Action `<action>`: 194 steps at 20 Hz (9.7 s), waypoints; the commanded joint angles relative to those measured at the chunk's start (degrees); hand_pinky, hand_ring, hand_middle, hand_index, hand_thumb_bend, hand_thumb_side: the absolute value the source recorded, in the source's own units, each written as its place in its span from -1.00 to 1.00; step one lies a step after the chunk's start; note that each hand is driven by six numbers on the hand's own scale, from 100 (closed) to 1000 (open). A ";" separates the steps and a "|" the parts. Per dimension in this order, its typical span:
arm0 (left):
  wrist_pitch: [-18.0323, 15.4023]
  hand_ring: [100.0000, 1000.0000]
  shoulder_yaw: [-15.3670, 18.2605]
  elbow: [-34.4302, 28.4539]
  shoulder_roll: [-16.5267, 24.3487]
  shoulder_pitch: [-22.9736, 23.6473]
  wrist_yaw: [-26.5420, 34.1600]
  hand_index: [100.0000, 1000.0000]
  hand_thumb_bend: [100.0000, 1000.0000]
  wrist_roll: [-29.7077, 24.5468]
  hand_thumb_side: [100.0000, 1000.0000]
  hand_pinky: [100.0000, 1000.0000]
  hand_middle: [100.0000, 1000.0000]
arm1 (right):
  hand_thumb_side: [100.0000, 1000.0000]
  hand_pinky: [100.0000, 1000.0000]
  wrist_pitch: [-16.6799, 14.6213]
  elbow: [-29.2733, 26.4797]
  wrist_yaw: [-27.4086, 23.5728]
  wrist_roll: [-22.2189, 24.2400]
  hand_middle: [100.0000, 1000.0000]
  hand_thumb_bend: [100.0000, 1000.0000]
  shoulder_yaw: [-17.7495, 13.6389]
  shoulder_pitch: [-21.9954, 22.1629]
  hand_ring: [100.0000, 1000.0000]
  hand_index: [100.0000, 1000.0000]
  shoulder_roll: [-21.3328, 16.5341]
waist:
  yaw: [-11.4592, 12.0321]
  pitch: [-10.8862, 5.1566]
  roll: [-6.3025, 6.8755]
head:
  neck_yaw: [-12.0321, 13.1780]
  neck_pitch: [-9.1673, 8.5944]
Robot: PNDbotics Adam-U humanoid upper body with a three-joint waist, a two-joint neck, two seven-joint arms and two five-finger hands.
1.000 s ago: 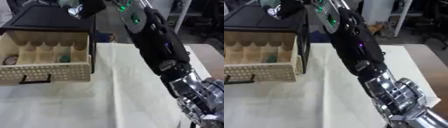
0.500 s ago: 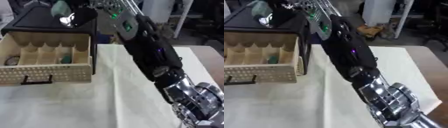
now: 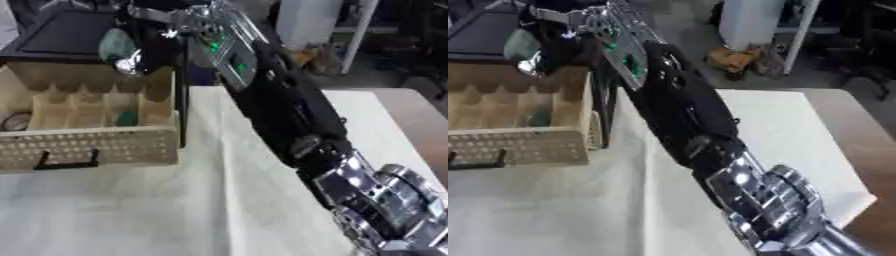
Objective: Pick up objects from table and place into drawer.
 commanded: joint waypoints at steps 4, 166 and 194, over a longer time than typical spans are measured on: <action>0.26 -1.00 0.34 -0.69 0.48 -0.82 -0.20 0.30 -0.84 -0.10 0.89 -1.00 -1.00 | -0.07 -0.52 -0.29 -0.07 1.26 1.16 0.14 -0.40 -0.35 -1.65 0.07 0.57 -0.54 | 0.08 -0.69 0.39 | -0.46 0.38; -15.66 0.21 -12.37 -0.69 31.13 16.61 -37.65 0.82 -1.00 -29.63 1.00 -0.21 0.28 | 1.00 -0.02 28.60 -41.66 -20.53 -48.35 0.14 -0.93 -10.88 26.61 0.16 0.60 -17.79 | -2.35 3.12 3.10 | 6.48 -3.86; -8.75 0.36 -12.88 3.45 30.17 10.98 -39.63 0.96 -1.00 -30.16 1.00 -0.17 0.46 | 1.00 -0.02 28.41 -41.59 -20.85 -47.93 0.13 -0.93 -11.04 26.09 0.16 0.60 -17.84 | -3.35 4.23 3.33 | 7.07 -4.52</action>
